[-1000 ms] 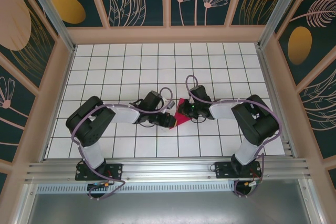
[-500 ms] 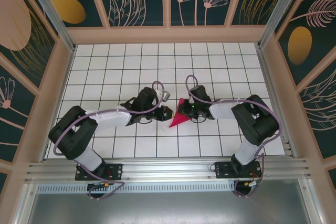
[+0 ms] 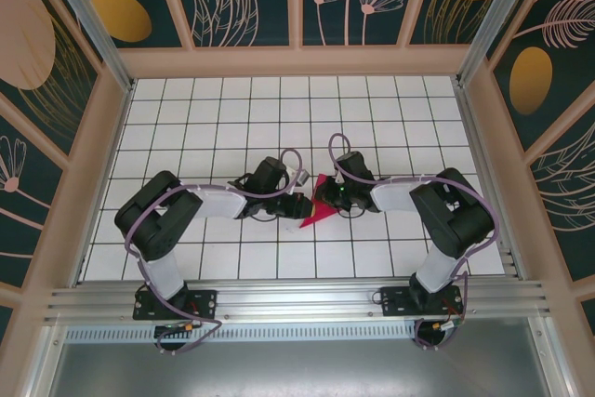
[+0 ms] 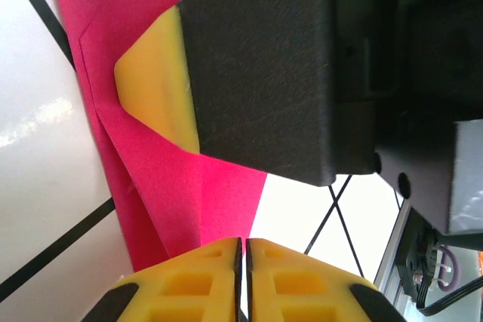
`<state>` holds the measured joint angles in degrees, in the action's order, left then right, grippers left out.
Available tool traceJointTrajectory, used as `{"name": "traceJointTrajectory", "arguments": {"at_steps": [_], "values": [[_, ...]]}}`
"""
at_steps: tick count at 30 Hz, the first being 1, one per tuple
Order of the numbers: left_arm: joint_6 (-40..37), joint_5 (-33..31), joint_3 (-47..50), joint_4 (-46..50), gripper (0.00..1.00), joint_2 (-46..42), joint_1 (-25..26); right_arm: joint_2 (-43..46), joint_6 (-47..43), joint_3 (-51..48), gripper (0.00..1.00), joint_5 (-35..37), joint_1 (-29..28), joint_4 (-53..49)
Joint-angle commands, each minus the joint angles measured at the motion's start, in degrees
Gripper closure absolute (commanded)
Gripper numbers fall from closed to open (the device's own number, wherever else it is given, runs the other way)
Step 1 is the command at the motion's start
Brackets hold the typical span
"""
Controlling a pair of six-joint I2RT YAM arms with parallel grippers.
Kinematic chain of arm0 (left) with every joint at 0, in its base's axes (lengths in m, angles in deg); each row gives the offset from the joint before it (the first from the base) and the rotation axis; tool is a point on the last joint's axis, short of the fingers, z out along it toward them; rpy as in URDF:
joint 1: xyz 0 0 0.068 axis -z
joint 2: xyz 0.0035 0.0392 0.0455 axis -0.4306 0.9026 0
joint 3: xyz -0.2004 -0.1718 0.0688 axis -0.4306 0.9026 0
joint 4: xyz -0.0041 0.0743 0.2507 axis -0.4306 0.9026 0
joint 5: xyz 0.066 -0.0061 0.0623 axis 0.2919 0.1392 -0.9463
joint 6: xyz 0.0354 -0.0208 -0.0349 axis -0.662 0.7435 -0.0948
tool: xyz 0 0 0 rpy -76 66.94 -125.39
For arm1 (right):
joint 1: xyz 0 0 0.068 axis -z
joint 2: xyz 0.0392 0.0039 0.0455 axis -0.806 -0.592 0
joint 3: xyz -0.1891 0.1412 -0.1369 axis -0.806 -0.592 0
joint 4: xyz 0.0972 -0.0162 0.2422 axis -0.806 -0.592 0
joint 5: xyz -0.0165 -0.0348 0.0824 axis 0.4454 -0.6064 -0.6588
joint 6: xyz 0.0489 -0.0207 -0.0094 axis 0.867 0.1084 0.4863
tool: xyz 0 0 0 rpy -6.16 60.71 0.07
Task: Fold a paper plane with a square sheet of paper (pick it up from the middle)
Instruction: Fourth fold the wing at the center of the table.
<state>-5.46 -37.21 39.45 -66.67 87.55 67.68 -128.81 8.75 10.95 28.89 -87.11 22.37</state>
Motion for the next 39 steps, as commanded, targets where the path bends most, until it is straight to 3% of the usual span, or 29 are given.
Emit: {"name": "traceJointTrajectory", "arguments": {"at_steps": [1,21,28,39], "values": [[-0.8,2.2,-1.5,0.3,0.87,1.4,0.0,-2.3,-0.6,-1.8,0.88,4.0,-0.2,-3.6],[-6.4,-3.2,3.5,11.6,0.90,3.4,0.1,-2.7,-0.5,-1.5,0.88,4.4,-0.3,-3.8],[-8.2,-1.8,6.9,13.3,0.92,3.1,1.1,-3.2,-0.4,-1.2,0.88,4.3,-0.4,-4.0],[-6.1,-13.2,9.3,19.7,0.96,-4.1,1.8,-3.0,-0.1,-1.1,0.88,4.8,-1.0,-4.3]]}}
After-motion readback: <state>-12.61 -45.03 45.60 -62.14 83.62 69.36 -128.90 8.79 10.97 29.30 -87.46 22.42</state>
